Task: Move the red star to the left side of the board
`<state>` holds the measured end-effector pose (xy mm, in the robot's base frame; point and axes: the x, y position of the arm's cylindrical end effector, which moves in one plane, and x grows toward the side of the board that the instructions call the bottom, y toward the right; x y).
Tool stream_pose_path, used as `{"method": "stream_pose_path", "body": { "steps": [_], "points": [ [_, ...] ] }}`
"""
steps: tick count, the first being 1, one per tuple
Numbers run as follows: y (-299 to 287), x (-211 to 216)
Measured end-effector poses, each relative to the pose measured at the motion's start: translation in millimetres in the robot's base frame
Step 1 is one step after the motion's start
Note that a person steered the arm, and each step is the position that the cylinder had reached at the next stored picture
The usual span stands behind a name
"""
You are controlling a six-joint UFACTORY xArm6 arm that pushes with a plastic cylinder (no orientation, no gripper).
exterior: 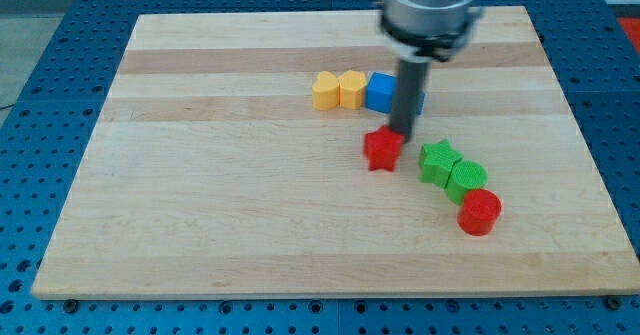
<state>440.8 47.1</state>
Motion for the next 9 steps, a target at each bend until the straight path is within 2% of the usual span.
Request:
{"method": "stream_pose_path", "body": {
  "steps": [1, 2, 4, 5, 6, 7, 9],
  "points": [
    [-78.8, 5.6],
    [-75.4, 0.5],
    [8.3, -6.6],
    [1.7, 12.2],
    [-53.3, 35.9],
    [-81.5, 44.1],
    [1.3, 46.3]
  ]
}}
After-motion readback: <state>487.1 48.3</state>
